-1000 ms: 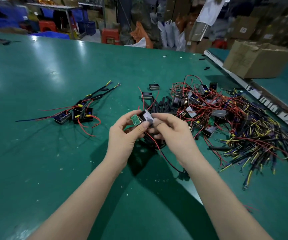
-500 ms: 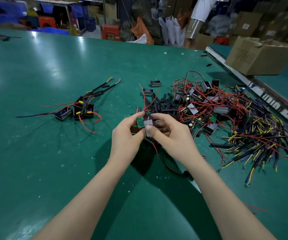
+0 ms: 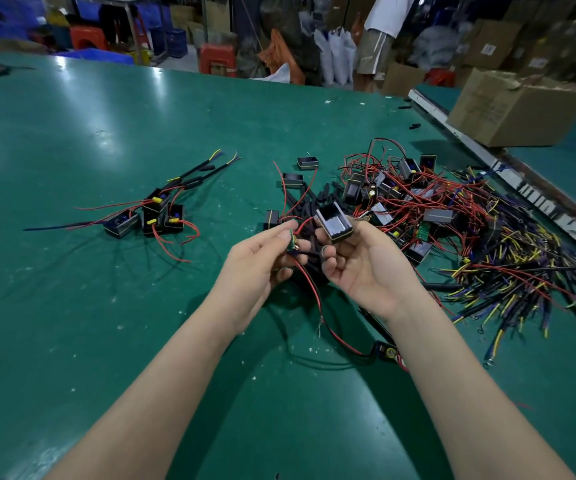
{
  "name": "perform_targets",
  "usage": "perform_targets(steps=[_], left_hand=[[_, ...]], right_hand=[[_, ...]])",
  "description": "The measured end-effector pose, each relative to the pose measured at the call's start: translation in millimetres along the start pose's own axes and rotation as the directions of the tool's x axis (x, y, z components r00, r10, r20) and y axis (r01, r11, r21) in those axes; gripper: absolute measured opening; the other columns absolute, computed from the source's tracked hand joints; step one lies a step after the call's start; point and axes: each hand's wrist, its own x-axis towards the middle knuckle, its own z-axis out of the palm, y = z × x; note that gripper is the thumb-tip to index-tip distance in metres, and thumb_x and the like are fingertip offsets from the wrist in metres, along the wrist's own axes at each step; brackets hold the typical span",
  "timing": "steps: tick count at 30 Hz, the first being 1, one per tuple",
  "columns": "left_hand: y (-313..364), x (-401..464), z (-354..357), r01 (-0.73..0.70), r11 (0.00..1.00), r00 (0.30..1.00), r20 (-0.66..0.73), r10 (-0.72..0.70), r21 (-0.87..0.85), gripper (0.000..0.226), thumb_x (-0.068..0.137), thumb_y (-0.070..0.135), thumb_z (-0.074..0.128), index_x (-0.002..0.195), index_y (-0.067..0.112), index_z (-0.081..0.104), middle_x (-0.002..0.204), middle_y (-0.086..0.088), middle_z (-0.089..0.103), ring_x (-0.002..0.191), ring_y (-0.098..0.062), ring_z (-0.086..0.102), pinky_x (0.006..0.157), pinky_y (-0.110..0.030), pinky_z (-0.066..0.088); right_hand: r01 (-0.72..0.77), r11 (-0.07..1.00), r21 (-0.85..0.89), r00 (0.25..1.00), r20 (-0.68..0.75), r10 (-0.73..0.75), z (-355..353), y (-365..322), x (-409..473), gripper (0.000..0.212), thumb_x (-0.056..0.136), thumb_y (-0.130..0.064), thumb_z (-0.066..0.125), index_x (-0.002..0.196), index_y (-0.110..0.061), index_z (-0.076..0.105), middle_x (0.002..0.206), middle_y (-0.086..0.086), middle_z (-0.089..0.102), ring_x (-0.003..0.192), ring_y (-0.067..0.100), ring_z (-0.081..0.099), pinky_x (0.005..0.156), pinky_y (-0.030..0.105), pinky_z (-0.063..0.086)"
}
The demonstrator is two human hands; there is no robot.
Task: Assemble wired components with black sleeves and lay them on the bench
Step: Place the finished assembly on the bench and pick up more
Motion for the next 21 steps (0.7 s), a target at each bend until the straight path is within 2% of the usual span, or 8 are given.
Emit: perform_targets(steps=[5,10,13,14,16,18,19,21], left_hand=[[3.7,3.4,-5.7,-0.098,0.993,0.992,-0.089,0.092,-0.068,0.014,0.094,0.008,0.053,0.103,0.015,0.062,0.077,-0.003,0.073,0.060,-0.005,0.063,0.054,-0.010,0.046],[7.3,7.2,-14.0,-0.203,0.969,0.963,-0.206,0.173,-0.138,0.009,0.095,0.009,0.052,0.096,0.016,0.057,0.077,-0.003,0.073,0.062,-0.006,0.063,0.054,-0.011,0.046],[7.6,10.0,-19.4,-0.239,0.964,0.938,-0.285,0.198,-0.116,0.008,0.096,0.011,0.052,0.098,0.018,0.055,0.079,0.000,0.072,0.065,-0.005,0.063,0.056,-0.011,0.044],[7.0,10.7,-20.7,-0.243,0.965,0.931,-0.303,0.204,-0.096,0.008,0.097,0.012,0.051,0.099,0.018,0.055,0.079,0.001,0.072,0.065,-0.005,0.063,0.056,-0.011,0.044],[4.5,11.9,-22.6,-0.241,0.969,0.919,-0.333,0.209,-0.058,0.006,0.097,0.014,0.051,0.099,0.019,0.055,0.079,0.003,0.071,0.066,-0.004,0.064,0.057,-0.012,0.044],[1.6,12.7,-25.1,-0.241,0.970,0.909,-0.357,0.215,-0.030,0.005,0.097,0.017,0.050,0.100,0.018,0.054,0.078,0.004,0.071,0.067,-0.003,0.064,0.058,-0.013,0.044],[0.9,13.2,-26.1,-0.241,0.970,0.904,-0.369,0.218,-0.017,0.005,0.098,0.018,0.050,0.100,0.017,0.055,0.078,0.004,0.071,0.067,-0.003,0.063,0.058,-0.014,0.044],[0.8,14.1,-27.9,-0.237,0.971,0.894,-0.391,0.219,0.001,0.008,0.097,0.022,0.051,0.102,0.016,0.054,0.077,0.006,0.071,0.066,-0.001,0.063,0.058,-0.015,0.041]], right_hand=[[0.029,0.996,-0.083,0.998,-0.048,-0.034,-6.8,-9.2,0.3,0.021,0.095,-0.027,0.050,0.090,-0.012,0.063,0.071,0.003,0.068,0.049,0.009,0.049,0.047,0.018,0.042],[0.124,0.899,-0.419,0.980,-0.090,-0.177,-21.8,-18.2,3.9,0.015,0.097,-0.023,0.049,0.100,-0.016,0.061,0.090,0.014,0.056,0.049,0.010,0.048,0.047,0.021,0.037],[0.115,0.851,-0.512,0.975,-0.108,-0.196,-25.9,-18.7,6.1,0.017,0.097,-0.022,0.047,0.102,-0.017,0.062,0.092,0.017,0.057,0.046,0.008,0.048,0.048,0.021,0.036],[0.112,0.807,-0.580,0.970,-0.113,-0.215,-27.0,-18.7,6.2,0.017,0.097,-0.023,0.046,0.100,-0.020,0.063,0.091,0.016,0.062,0.045,0.008,0.048,0.048,0.022,0.038],[0.129,0.628,-0.767,0.954,-0.076,-0.289,-30.4,-17.8,6.3,0.021,0.097,-0.025,0.046,0.090,-0.033,0.064,0.085,0.000,0.068,0.044,0.004,0.049,0.048,0.019,0.042],[0.163,0.436,-0.885,0.942,0.008,-0.336,-33.3,-16.5,5.4,0.021,0.097,-0.032,0.045,0.087,-0.039,0.063,0.064,-0.011,0.062,0.045,0.002,0.050,0.049,0.018,0.042],[0.174,0.331,-0.927,0.935,0.051,-0.350,-35.7,-15.6,6.0,0.020,0.097,-0.036,0.044,0.090,-0.038,0.062,0.057,-0.013,0.060,0.047,0.003,0.051,0.048,0.020,0.041],[0.157,0.080,-0.984,0.919,0.116,-0.377,-41.8,-14.3,7.8,0.021,0.099,-0.039,0.042,0.100,-0.034,0.062,0.057,-0.009,0.059,0.049,0.008,0.050,0.048,0.024,0.038]])
